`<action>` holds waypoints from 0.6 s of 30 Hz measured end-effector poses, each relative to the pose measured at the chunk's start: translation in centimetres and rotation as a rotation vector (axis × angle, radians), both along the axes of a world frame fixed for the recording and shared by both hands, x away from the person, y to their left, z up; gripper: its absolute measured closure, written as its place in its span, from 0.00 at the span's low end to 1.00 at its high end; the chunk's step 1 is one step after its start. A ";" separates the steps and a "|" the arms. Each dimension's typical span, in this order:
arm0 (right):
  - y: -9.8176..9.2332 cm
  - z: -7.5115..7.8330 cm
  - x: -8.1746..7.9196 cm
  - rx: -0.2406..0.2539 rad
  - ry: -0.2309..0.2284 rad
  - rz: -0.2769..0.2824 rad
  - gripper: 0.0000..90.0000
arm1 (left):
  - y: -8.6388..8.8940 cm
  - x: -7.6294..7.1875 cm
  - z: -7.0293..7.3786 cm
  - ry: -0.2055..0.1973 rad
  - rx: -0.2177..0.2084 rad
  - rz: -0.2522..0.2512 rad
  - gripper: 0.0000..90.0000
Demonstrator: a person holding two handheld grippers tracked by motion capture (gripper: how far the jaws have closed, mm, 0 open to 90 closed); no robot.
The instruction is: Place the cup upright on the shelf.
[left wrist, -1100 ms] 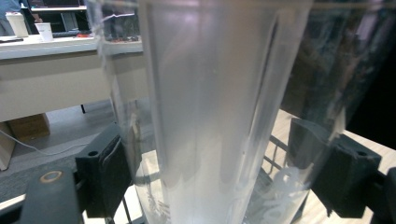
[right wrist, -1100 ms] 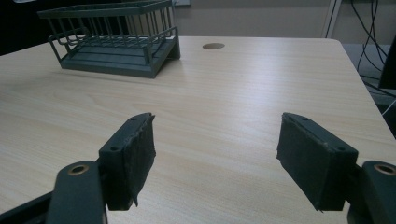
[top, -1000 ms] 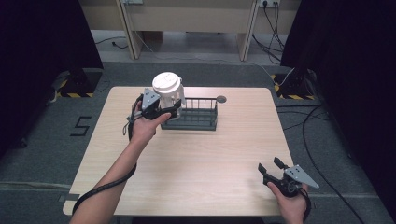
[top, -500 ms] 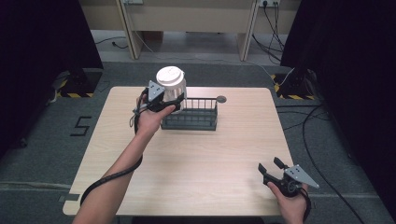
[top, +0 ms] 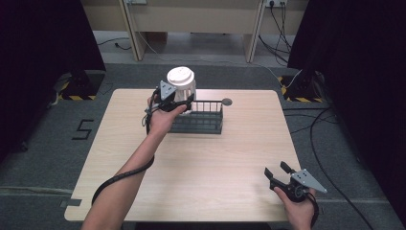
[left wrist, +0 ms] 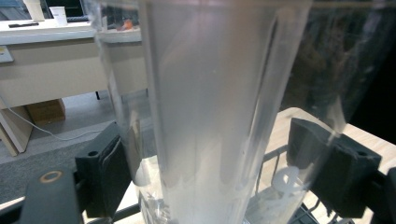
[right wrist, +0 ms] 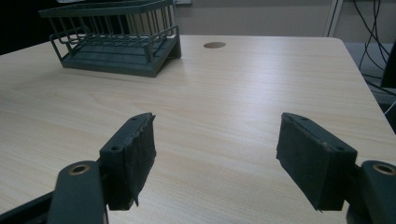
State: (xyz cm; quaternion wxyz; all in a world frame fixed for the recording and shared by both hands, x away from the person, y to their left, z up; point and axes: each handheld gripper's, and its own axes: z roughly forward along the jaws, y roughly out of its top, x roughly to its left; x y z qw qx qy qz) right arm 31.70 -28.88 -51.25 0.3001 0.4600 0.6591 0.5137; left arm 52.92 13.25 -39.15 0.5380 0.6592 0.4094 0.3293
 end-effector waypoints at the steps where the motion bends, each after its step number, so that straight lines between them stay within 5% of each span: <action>1: 0.0 0.0 0.0 0.001 0.000 -0.001 0.32 | -0.2 0.1 0.0 0.002 0.000 0.002 0.19; 18: -0.1 0.0 0.1 0.016 0.008 0.003 0.32 | -2.0 1.8 -1.5 0.038 0.010 0.029 0.19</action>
